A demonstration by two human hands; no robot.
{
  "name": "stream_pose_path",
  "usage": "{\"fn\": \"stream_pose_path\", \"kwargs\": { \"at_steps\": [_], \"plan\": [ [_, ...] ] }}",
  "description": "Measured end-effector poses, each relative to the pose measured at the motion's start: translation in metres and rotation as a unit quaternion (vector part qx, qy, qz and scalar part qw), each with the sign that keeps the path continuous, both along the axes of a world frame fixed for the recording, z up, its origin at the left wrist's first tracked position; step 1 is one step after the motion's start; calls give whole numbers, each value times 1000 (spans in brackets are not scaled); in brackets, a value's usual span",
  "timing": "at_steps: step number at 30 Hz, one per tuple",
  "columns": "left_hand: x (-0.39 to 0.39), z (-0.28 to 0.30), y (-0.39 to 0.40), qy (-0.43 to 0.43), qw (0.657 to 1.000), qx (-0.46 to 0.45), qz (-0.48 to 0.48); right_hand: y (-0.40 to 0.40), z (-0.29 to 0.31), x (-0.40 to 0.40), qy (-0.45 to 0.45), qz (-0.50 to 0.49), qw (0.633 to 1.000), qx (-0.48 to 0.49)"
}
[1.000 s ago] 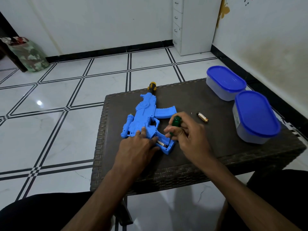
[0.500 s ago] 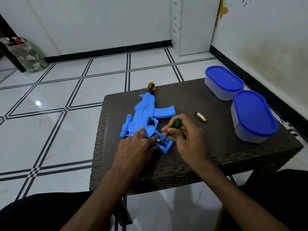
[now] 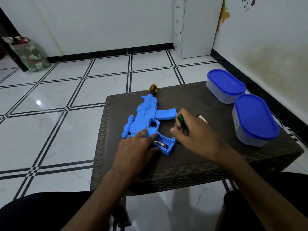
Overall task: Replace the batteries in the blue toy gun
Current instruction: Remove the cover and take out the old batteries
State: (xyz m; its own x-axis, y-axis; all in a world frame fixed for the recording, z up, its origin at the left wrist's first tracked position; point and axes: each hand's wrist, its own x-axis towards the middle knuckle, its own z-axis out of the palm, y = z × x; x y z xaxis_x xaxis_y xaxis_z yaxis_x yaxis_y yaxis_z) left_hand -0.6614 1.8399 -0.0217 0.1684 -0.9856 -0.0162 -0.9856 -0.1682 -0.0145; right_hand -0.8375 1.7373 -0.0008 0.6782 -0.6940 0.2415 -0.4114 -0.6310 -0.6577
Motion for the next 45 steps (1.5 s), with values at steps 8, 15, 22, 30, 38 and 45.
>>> {"fn": "stream_pose_path", "kwargs": {
  "at_steps": [8,15,22,30,38,45],
  "plan": [
    [6,0,2,23,999,-32,14,-18,-6,12,146,89,985,2],
    [8,1,2,28,999,-41,7,-27,-8,28,177,158,971,-7],
    [7,-5,1,16,999,-49,7,-28,-15,31,178,175,968,-5],
    [5,-10,1,17,997,-74,5,-17,-20,30,74,149,986,1],
    [8,-12,1,37,996,-78,2,-6,-12,38,38,107,993,-17],
    [7,-5,2,27,998,-49,11,-29,2,-3,11,-71,997,-41]
  ]
}}
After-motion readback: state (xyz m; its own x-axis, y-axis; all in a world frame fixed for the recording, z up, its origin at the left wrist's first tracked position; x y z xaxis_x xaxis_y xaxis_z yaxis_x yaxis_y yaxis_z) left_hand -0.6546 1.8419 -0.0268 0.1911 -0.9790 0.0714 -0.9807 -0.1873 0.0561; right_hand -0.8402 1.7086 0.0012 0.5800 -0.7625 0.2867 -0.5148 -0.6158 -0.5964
